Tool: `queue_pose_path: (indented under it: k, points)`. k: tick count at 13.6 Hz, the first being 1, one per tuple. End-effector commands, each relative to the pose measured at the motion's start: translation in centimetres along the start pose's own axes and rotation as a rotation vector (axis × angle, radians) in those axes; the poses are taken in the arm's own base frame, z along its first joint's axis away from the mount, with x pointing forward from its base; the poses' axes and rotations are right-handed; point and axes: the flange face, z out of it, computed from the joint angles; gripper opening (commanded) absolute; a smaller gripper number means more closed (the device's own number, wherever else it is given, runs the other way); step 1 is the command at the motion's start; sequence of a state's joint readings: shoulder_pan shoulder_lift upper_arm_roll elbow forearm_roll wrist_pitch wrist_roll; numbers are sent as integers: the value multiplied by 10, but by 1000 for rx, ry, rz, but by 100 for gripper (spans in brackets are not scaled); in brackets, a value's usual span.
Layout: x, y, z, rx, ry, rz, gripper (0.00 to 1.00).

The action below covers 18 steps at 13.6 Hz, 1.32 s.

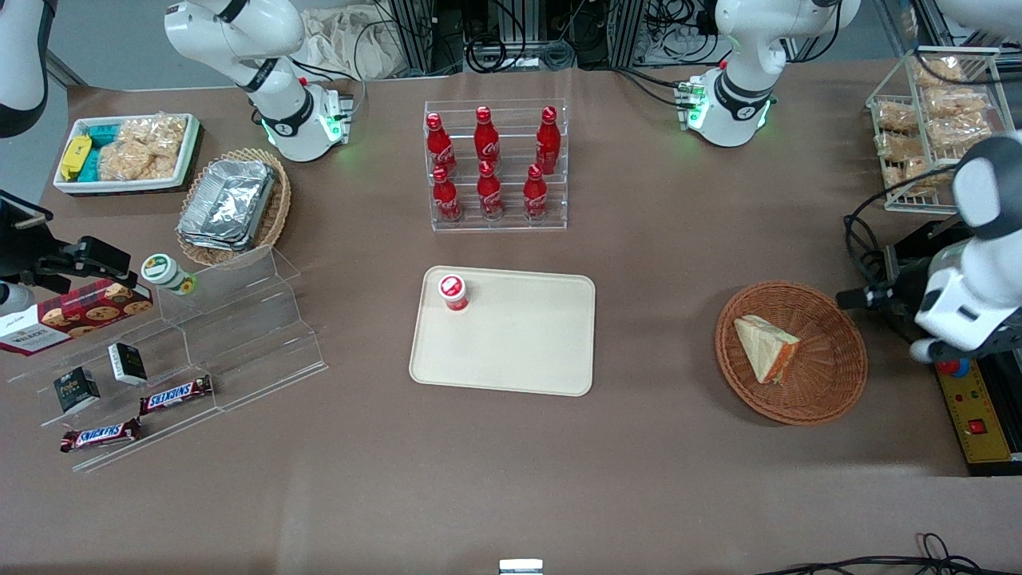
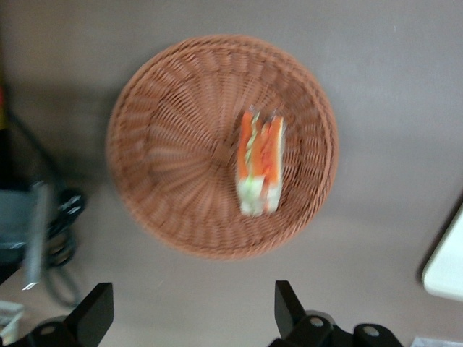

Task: Place sandwich from basket to tray
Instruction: 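Move the left gripper down over the wrapped sandwich in the wicker basket, then close the left gripper on the wrapped sandwich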

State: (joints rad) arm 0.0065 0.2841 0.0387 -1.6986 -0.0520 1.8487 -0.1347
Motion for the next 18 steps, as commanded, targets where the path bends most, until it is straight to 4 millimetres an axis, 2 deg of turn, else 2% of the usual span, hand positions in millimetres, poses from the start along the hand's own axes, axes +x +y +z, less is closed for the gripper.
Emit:
queue_pose_path:
  k: [1,3,4,5,7,10,11,12,13,15,17,18]
  points:
    - [14,23,43,-18,27,-43,100]
    - [23,28,77,-26,40,-46,100]
    - [22,38,95,-21,37,-33,100]
    - [23,38,107,-20,40,-35,100]
    - [24,37,129,-13,28,-46,100]
    - [24,47,152,6,17,-25,100]
    - [23,47,159,13,7,-21,97]
    - [23,47,159,13,7,-24,84]
    - [23,47,159,13,7,-52,67]
    - [22,52,157,13,12,-69,41]
    - [21,58,144,12,24,-61,19]
    - [20,61,128,4,47,-66,9]
